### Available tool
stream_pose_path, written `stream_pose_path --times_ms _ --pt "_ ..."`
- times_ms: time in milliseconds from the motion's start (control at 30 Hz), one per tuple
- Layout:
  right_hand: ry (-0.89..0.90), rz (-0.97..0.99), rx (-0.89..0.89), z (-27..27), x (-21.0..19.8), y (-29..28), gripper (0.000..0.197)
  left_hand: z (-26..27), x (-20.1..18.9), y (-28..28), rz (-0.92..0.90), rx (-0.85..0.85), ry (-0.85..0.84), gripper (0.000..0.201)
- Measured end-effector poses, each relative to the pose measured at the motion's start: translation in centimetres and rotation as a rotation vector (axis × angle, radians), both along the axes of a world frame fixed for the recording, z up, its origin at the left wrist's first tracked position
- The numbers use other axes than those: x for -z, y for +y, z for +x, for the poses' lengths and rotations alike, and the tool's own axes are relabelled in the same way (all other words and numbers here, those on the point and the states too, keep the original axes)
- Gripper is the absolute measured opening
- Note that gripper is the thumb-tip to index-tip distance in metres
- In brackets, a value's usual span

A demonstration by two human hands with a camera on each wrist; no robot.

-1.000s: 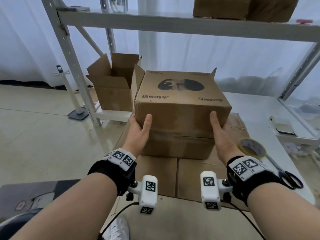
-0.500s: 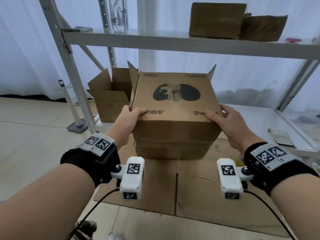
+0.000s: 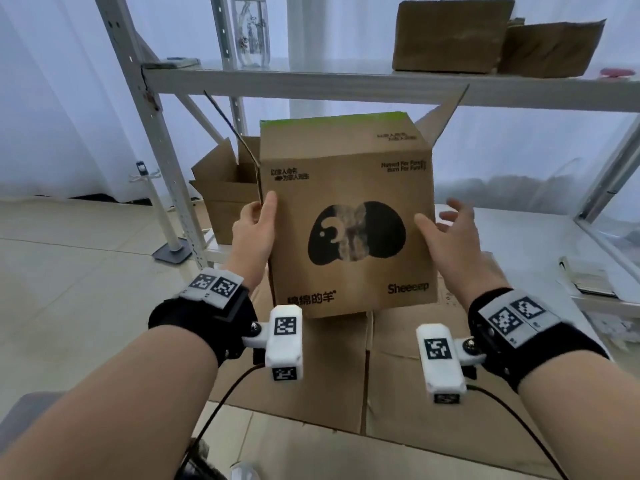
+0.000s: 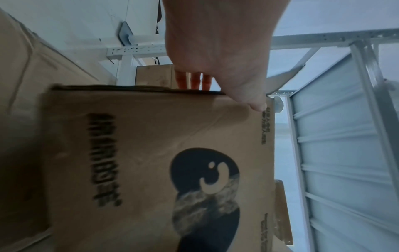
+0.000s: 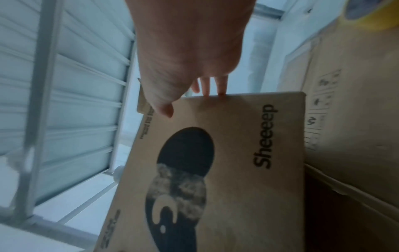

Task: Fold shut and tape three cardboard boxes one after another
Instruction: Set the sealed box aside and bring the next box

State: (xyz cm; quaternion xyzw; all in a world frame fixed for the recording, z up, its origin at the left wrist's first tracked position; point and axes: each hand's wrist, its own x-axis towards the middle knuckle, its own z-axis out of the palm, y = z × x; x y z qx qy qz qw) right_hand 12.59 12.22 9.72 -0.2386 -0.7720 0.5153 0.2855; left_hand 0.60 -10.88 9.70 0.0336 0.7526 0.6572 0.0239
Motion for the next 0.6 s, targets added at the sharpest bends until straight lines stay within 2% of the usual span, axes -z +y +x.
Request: stream_pose_path --times_ms 133,233,300,367,400,467,533,600 --pt "0.016 0.029 0.031 -0.4 -0.8 0.5 0.063 0.2 -1.5 0.4 0.119 -0.054 0.064 0.06" --pt "-0.023 -0.011 0.042 -0.1 -0.3 1.0 0.068 0.2 -2.3 0.3 0.167 -0.082 0.111 0.073" --pt "-0.083 -0.041 0.063 0.3 0.0 1.6 0.073 0.3 -2.7 0.3 0.111 -0.095 0.187 0.081" --pt "-0.147 -0.084 0.064 0.6 0.1 1.9 0.077 0.6 -2.7 0.6 -0.011 -0.095 0.324 0.064" --pt "-0.168 -0.053 0.075 0.8 0.0 2.0 0.077 0.9 -2.5 0.8 -0.075 -0.081 0.372 0.052" --pt "-0.168 0.154 0.127 1.3 -0.4 1.9 0.075 1.6 -1.9 1.6 -0.143 -0.01 0.41 0.032" --pt "-0.131 0.406 0.142 1.7 -1.0 1.4 0.081 2.7 -1.3 2.4 -0.171 0.07 0.417 0.029" --pt "-0.155 0.538 0.081 1.7 -1.7 0.2 0.08 3.5 -0.9 3.1 -0.173 0.128 0.436 0.034"
